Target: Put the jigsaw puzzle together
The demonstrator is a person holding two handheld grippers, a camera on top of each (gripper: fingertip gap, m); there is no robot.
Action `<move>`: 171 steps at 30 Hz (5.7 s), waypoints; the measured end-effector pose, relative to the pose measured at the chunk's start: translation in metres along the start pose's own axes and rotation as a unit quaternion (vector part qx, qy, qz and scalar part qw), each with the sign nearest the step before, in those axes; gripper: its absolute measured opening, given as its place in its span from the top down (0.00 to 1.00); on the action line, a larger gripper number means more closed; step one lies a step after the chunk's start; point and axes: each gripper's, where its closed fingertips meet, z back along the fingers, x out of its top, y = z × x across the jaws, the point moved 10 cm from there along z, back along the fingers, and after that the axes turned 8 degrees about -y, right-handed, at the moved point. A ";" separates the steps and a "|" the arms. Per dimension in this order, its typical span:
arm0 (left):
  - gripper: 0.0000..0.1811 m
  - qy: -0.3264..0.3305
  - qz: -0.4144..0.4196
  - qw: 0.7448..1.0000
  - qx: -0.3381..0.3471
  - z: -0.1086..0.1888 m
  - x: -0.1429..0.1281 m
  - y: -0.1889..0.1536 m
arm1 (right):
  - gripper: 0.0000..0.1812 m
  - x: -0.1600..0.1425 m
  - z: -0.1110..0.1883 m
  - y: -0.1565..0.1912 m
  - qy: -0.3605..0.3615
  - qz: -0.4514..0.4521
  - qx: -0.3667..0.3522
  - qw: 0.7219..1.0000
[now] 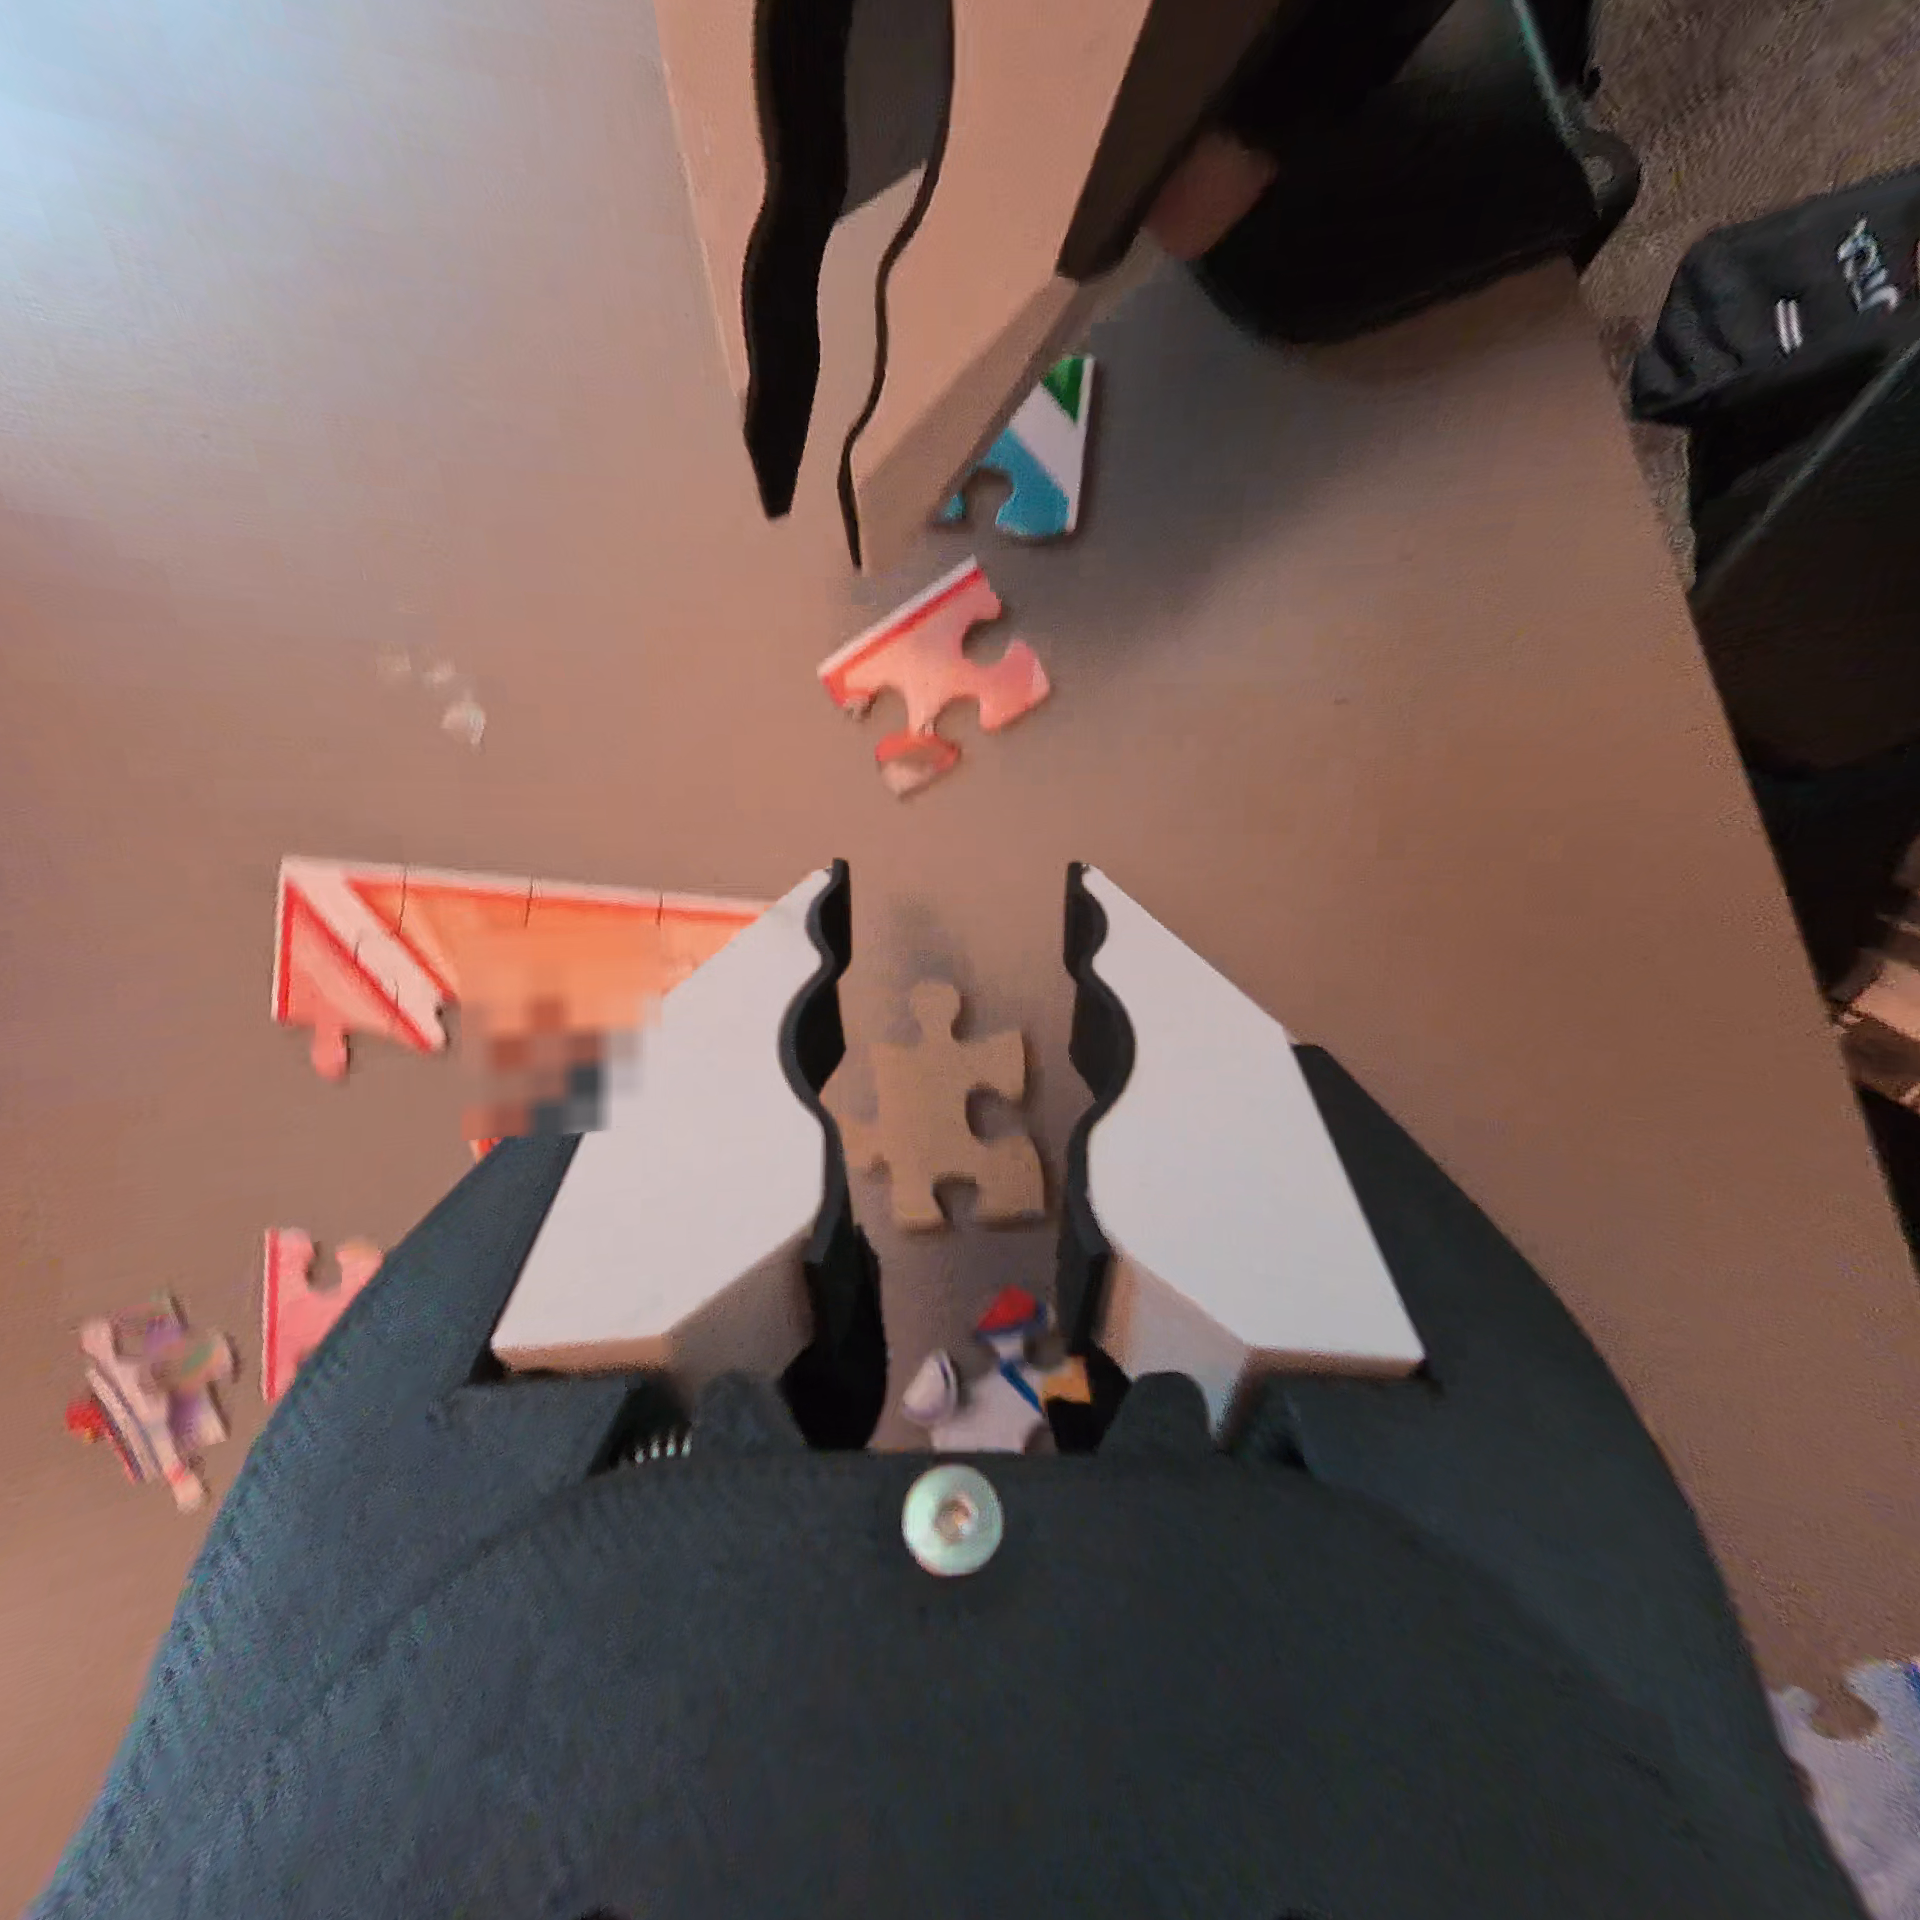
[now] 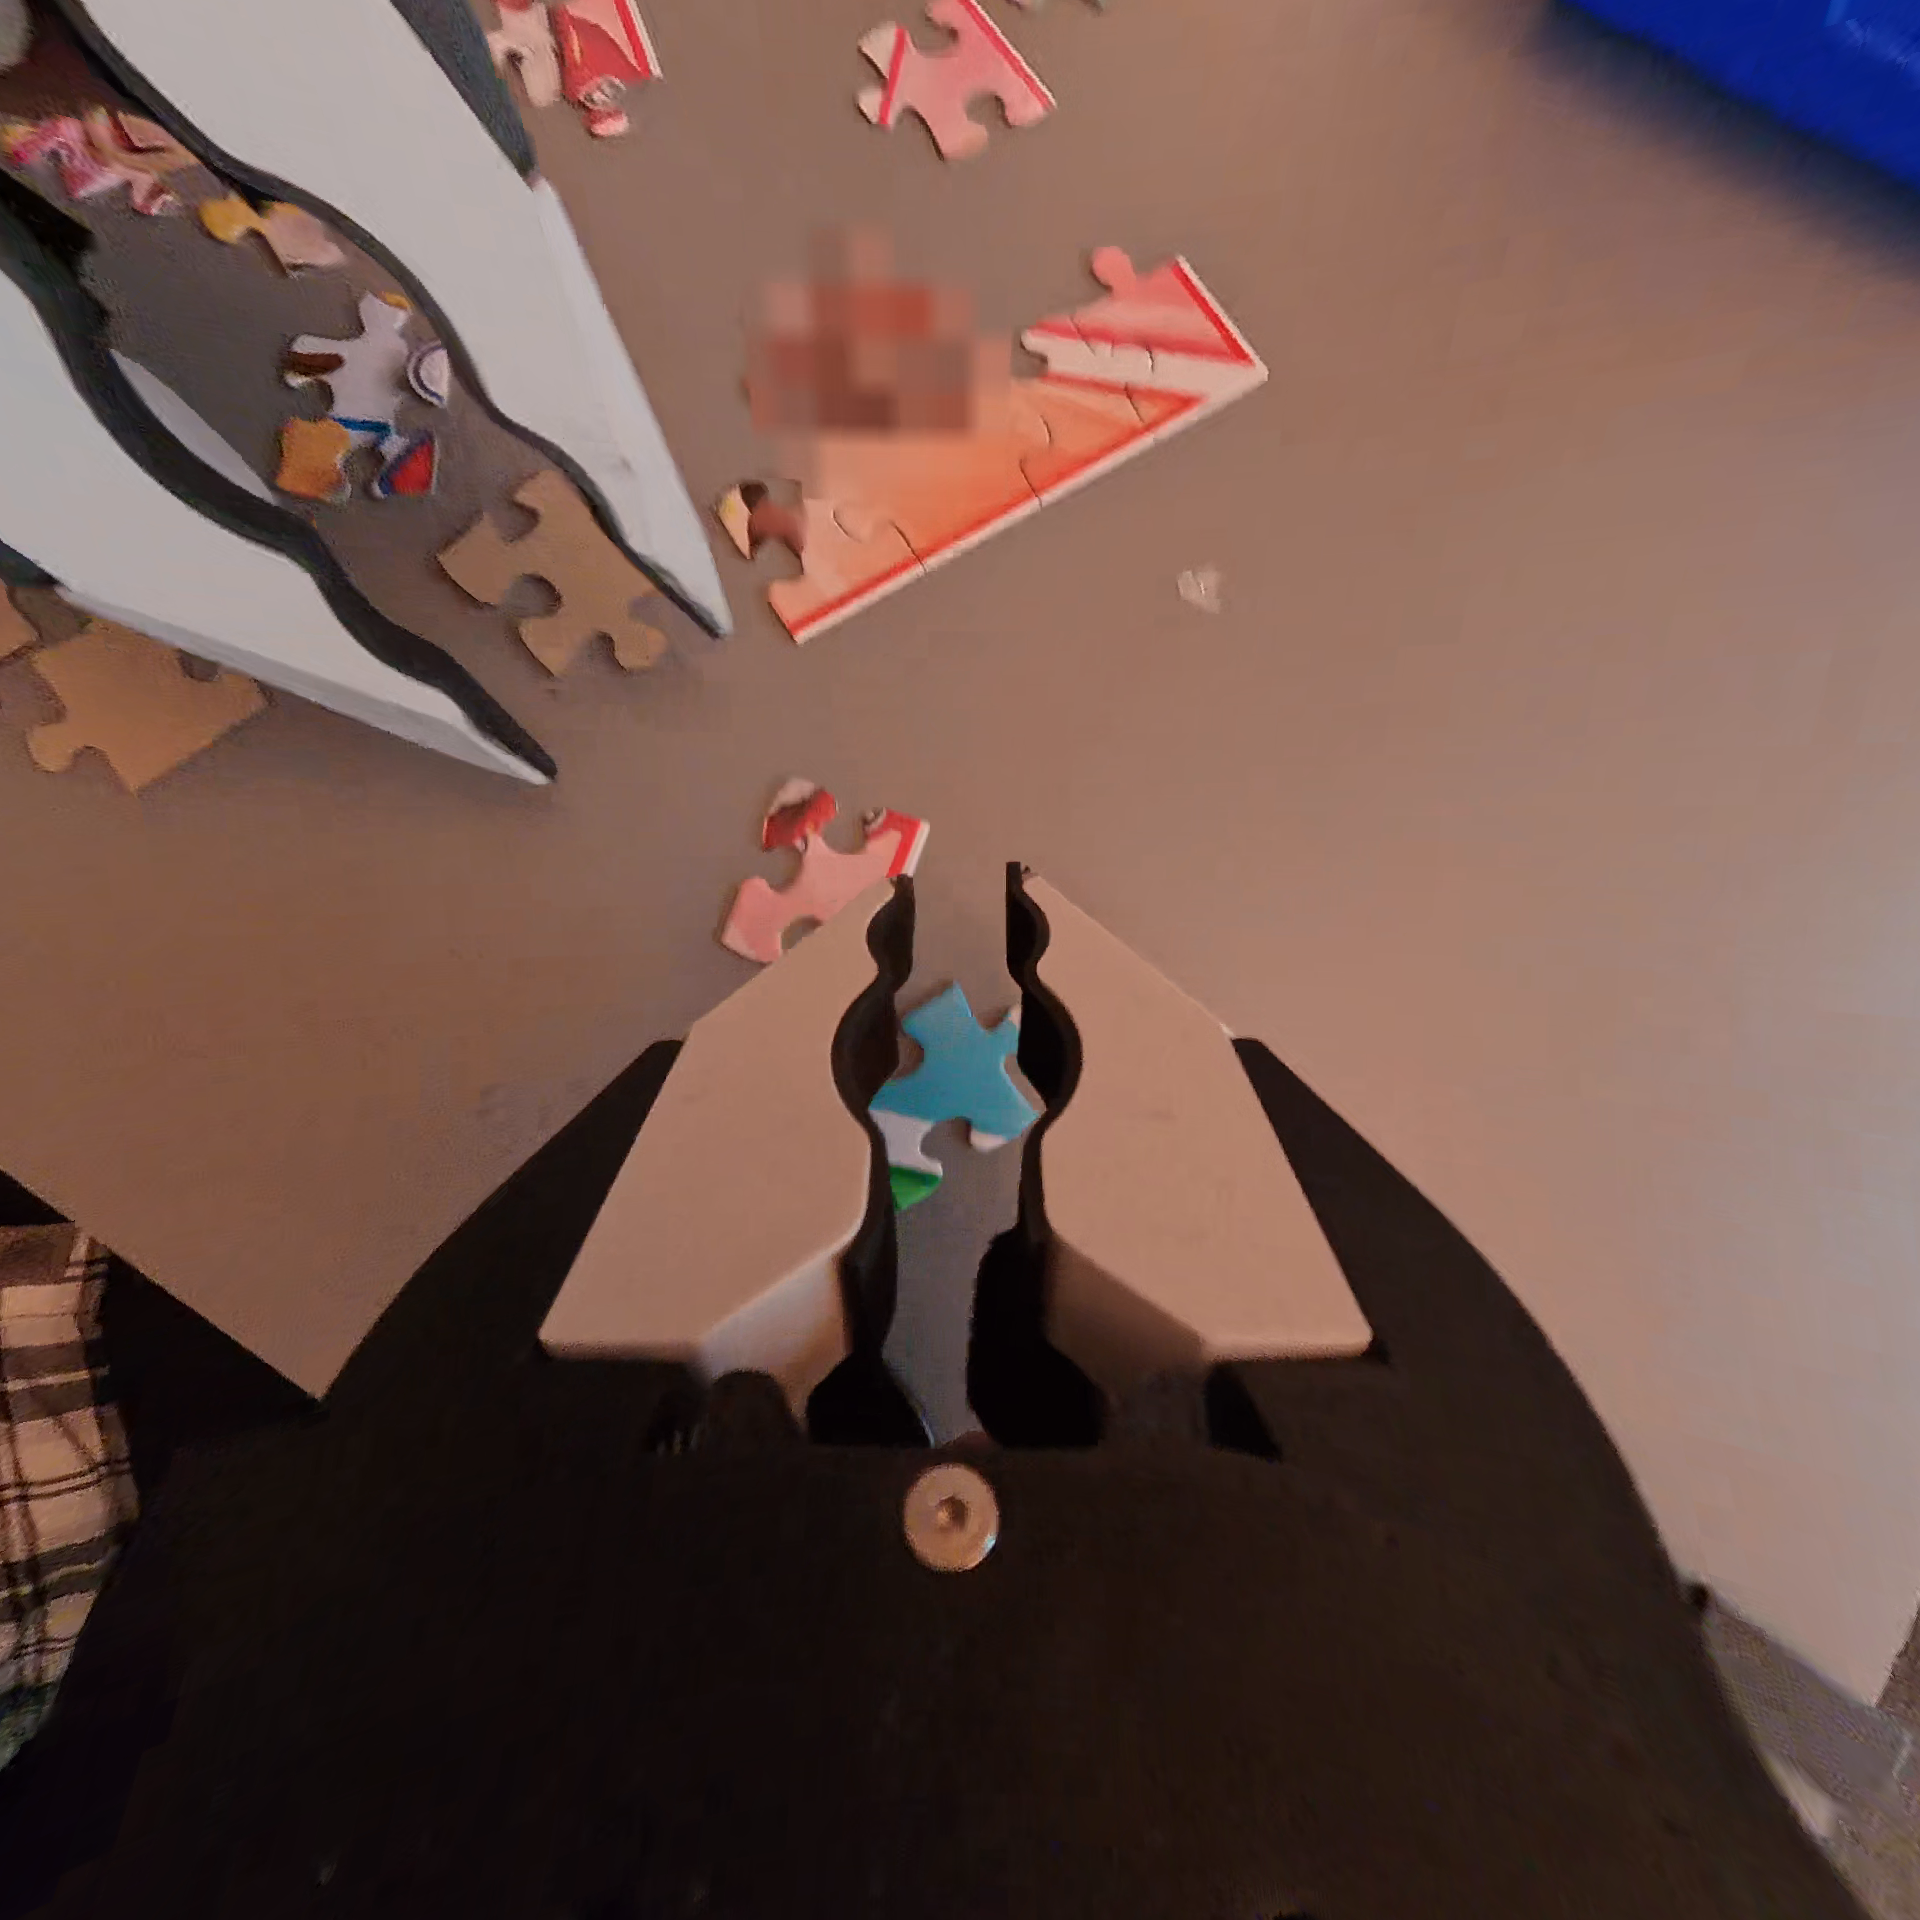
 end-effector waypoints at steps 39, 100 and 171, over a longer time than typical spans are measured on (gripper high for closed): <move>0.79 0.043 -0.002 0.996 -0.082 -0.030 0.005 0.045 | 0.91 -0.007 -0.021 0.017 -0.009 0.005 0.056 0.998; 1.00 -0.007 -0.047 0.997 0.054 0.004 -0.033 0.015 | 0.79 0.039 -0.054 0.013 0.010 0.100 0.115 0.988; 0.90 -0.008 -0.123 0.985 0.119 0.006 -0.027 0.017 | 0.93 0.051 -0.043 0.013 -0.018 0.092 0.146 0.985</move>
